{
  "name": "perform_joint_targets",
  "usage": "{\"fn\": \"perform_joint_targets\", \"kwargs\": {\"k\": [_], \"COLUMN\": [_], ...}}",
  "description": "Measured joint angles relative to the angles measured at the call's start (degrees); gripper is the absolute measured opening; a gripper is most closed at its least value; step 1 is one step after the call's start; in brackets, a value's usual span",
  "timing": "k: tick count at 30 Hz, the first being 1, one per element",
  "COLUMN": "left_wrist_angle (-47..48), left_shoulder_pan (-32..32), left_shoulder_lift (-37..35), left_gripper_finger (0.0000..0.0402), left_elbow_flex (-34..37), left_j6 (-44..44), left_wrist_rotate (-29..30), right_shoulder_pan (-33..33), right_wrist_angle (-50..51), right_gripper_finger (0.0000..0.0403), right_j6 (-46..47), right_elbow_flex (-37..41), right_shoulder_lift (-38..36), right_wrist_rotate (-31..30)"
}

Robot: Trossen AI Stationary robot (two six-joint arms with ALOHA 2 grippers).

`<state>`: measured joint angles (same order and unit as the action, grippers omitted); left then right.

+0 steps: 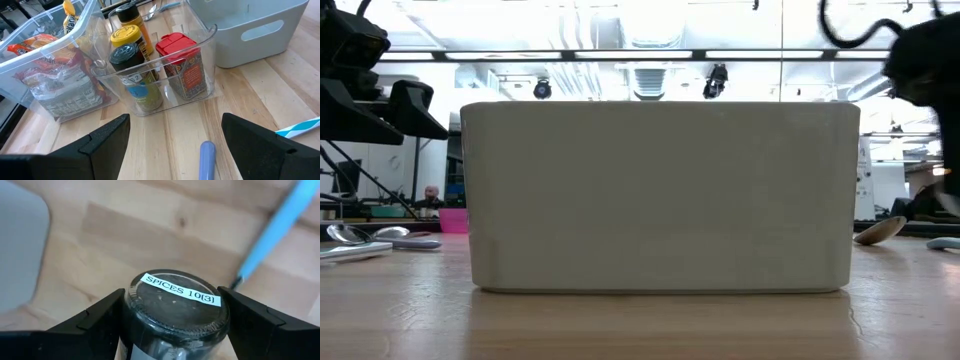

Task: Pick & Place Food Item
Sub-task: Put the gold spice bottle into the transparent bin

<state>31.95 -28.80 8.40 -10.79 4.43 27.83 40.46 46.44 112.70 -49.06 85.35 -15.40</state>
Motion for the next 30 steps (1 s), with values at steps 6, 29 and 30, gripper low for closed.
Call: {"fn": "perform_joint_targets", "kwargs": {"k": [6,29,30], "left_wrist_angle": [0.01,0.0,0.01], "left_shoulder_pan": [0.0,-0.04,-0.04], "left_shoulder_lift": [0.0,0.0,0.0], "left_gripper_finger": [0.0317,0.0317,0.0317], "left_elbow_flex": [0.0,0.0,0.01], "left_j6": [0.0,0.0,0.0], "left_wrist_rotate": [-0.02,0.0,-0.02], "right_shoulder_pan": [-6.04,-30.53,-30.88], "right_wrist_angle": [-1.08,-6.56,-6.54], "right_gripper_finger": [0.0296,0.0281,0.0281], "right_j6": [-9.17,-38.17,-38.27], "right_elbow_flex": [0.0,0.0,0.0], "right_shoulder_lift": [-0.1,0.95,1.16], "right_wrist_rotate": [-1.33,-2.8,-2.8]}}
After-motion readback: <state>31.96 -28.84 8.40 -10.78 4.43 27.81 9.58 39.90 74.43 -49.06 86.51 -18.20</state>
